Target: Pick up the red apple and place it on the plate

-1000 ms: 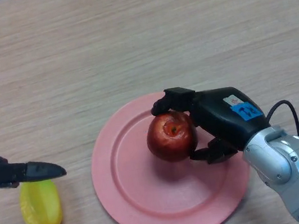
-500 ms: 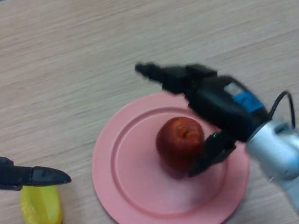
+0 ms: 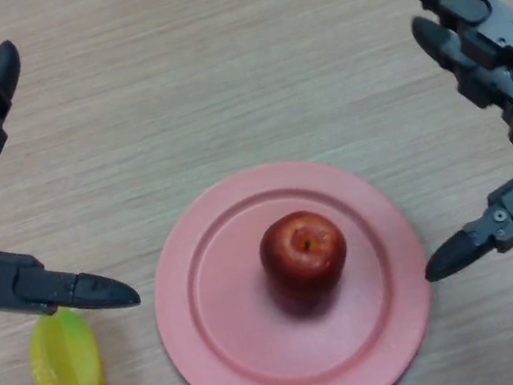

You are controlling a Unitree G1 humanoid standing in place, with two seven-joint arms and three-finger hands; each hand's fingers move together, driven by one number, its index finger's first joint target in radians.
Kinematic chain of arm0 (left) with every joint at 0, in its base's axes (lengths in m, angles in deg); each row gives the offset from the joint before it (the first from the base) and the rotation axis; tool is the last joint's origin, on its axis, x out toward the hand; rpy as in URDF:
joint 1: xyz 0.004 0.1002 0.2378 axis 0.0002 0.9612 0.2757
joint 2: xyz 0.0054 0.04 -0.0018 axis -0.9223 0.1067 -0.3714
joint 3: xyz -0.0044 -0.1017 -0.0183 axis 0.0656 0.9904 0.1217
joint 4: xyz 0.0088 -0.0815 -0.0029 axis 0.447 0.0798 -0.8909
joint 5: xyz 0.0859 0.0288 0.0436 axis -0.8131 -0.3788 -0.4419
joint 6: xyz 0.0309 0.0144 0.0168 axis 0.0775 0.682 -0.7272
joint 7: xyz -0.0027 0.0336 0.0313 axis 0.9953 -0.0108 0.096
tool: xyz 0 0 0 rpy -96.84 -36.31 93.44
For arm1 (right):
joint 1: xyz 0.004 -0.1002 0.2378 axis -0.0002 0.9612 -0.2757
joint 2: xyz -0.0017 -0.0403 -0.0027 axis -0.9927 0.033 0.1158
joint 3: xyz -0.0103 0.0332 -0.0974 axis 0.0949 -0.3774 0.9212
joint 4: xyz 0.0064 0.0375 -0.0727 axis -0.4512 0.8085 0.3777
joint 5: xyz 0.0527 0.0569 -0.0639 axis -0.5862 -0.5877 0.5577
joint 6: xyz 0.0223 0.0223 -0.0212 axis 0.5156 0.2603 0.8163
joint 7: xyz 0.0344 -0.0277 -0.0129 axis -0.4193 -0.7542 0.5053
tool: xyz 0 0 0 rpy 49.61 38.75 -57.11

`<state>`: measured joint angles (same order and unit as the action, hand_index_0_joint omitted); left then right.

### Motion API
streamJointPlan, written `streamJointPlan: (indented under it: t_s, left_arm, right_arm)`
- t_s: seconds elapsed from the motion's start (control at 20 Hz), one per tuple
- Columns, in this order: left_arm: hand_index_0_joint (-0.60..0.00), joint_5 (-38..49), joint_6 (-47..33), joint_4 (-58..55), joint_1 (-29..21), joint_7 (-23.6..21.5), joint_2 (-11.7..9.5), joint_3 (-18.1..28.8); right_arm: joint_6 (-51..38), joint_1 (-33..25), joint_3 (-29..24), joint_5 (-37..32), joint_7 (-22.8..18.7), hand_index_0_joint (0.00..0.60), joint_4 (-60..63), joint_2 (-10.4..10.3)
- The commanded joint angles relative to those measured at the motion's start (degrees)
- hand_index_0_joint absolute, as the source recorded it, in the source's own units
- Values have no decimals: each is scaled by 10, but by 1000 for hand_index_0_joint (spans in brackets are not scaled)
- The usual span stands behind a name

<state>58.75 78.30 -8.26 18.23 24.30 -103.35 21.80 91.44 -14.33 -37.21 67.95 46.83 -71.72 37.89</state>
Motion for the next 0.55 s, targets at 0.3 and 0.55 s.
streamJointPlan:
  t_s: [0.3, 0.55]
  left_arm:
    - [0, -2, -62, -10, -27, -22, -30, 28]
    - [0, -1, -60, -10, -28, -17, -29, 22]
  right_arm:
    - [8, -10, -37, -79, -39, 0, -94, 24]
    - [13, 0, -28, -69, -39, 0, -113, 17]
